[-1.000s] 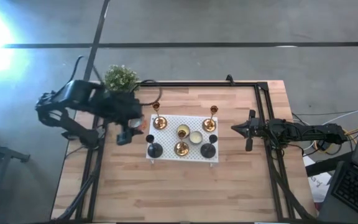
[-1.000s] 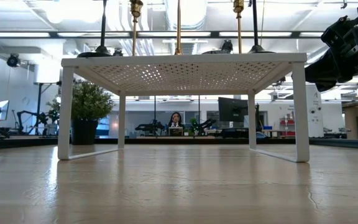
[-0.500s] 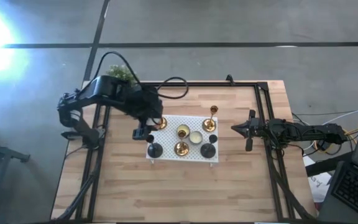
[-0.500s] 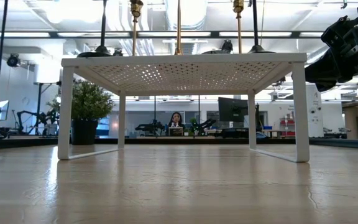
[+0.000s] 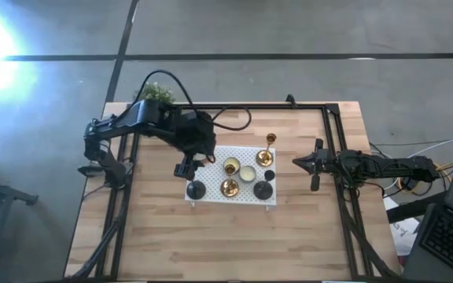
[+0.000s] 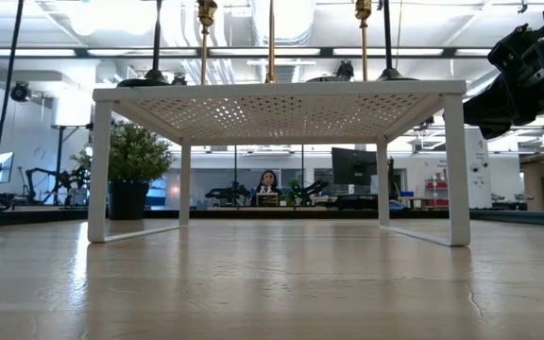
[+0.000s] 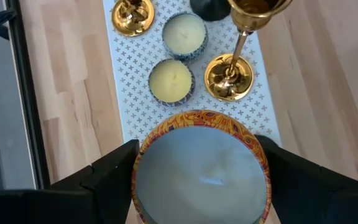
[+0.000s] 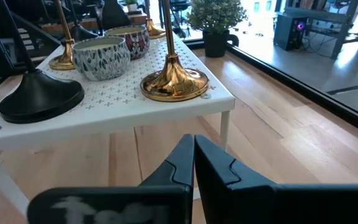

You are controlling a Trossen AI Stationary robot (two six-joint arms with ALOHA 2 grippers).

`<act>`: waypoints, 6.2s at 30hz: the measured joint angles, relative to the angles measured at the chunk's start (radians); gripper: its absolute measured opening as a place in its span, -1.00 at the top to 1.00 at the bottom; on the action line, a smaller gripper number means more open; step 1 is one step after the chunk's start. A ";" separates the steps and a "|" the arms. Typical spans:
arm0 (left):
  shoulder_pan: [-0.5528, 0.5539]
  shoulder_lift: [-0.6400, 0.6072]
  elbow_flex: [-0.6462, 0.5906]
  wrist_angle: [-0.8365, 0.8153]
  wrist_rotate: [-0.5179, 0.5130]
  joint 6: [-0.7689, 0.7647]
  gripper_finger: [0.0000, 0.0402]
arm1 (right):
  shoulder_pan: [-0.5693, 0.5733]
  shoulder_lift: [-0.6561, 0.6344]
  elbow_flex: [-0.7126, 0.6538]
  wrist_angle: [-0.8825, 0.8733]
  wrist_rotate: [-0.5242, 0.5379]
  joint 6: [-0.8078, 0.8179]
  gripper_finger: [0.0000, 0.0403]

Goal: Pick & Place candle stick holders
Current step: Put the scented candle on the shelf

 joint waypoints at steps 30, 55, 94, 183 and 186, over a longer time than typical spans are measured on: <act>0.004 0.075 -0.006 0.033 0.018 0.064 -0.49 | 0.000 0.000 0.000 0.000 0.000 0.000 0.96; 0.005 0.075 -0.108 0.098 0.016 0.052 -0.49 | 0.000 0.000 0.000 0.000 0.000 0.000 0.96; 0.015 0.123 -0.110 0.139 0.019 0.018 -0.49 | 0.000 0.000 0.000 0.000 0.000 0.000 0.96; 0.060 0.095 -0.345 0.252 0.035 -0.043 -0.49 | 0.000 0.000 0.000 0.000 0.000 0.000 0.96; 0.060 0.095 -0.349 0.251 0.051 -0.043 -0.49 | 0.000 0.000 0.000 0.000 0.000 0.000 0.96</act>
